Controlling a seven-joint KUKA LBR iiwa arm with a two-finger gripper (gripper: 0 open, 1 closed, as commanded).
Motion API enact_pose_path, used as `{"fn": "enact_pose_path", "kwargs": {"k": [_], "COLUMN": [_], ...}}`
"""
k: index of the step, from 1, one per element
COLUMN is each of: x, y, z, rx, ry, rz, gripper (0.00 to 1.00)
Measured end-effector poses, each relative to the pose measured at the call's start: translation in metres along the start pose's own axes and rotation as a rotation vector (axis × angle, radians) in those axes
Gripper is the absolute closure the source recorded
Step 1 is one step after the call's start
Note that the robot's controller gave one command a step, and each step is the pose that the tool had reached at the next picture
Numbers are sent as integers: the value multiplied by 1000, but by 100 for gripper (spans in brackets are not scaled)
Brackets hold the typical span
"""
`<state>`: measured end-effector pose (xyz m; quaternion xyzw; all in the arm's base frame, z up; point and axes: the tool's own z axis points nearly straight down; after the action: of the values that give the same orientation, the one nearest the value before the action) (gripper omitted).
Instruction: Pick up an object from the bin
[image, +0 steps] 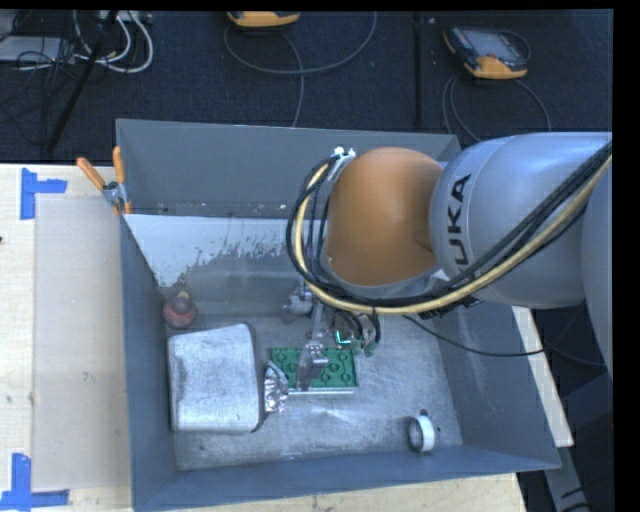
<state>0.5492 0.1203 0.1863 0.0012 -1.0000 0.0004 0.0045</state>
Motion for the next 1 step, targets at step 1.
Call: {"fn": "enact_pose_path", "kwargs": {"k": [1], "x": [-54], "y": [-61], "z": [113], "rx": [-3], "ry": [-10], "rz": [-66], "gripper": [0]}}
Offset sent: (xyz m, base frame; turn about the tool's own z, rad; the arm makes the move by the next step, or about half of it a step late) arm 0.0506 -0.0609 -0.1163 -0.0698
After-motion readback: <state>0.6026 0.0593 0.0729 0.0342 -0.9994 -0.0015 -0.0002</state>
